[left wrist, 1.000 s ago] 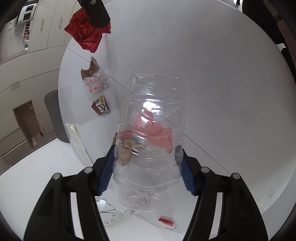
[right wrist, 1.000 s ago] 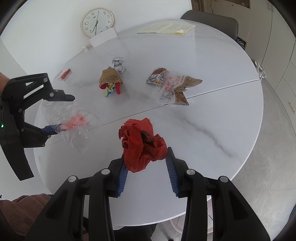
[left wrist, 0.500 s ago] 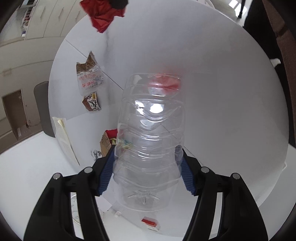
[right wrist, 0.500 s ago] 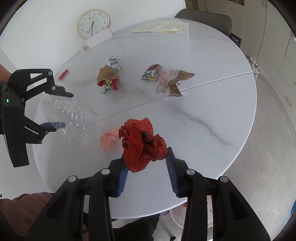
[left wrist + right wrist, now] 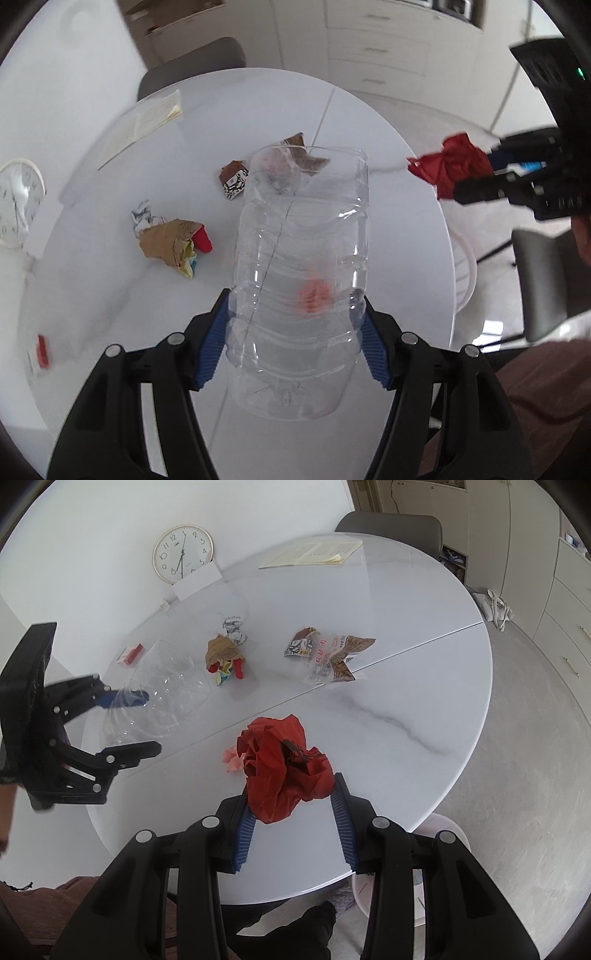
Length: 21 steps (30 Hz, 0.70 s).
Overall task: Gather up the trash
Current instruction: 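Carry the bottle and red paper over the white bin and open both tools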
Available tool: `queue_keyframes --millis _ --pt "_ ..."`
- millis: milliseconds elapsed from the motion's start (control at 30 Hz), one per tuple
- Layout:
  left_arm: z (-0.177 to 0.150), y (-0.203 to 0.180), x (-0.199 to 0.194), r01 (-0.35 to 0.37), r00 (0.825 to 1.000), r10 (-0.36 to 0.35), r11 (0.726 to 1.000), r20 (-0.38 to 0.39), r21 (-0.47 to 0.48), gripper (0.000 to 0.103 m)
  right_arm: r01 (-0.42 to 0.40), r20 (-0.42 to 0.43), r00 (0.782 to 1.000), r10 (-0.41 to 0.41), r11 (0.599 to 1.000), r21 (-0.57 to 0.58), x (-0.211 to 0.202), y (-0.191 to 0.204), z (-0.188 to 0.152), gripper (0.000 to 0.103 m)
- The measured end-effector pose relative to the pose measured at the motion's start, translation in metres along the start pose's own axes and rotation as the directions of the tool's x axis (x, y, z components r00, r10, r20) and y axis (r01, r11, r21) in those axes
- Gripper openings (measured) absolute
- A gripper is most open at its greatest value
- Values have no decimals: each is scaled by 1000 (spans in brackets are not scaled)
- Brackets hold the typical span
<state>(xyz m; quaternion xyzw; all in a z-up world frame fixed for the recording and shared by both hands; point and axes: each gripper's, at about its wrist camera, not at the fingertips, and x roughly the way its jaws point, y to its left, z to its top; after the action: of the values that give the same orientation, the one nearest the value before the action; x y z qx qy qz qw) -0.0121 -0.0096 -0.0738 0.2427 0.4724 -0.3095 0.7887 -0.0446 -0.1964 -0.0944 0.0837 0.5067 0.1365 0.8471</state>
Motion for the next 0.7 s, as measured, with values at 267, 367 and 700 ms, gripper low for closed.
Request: queue_keyframes --millis 267,367,700 --pt "6 -5 1 41 999 -32 971 43 -235 62 10 26 1000 -10 1000 -2 -13 -3 3 40" --pt "9 -11 4 29 999 -22 969 29 -246 62 14 38 999 -15 1000 15 -19 -8 -1 40" --pt "37 -75 17 104 995 -105 987 4 -125 62 176 -76 984 -163 960 217 -16 -100 -90 41"
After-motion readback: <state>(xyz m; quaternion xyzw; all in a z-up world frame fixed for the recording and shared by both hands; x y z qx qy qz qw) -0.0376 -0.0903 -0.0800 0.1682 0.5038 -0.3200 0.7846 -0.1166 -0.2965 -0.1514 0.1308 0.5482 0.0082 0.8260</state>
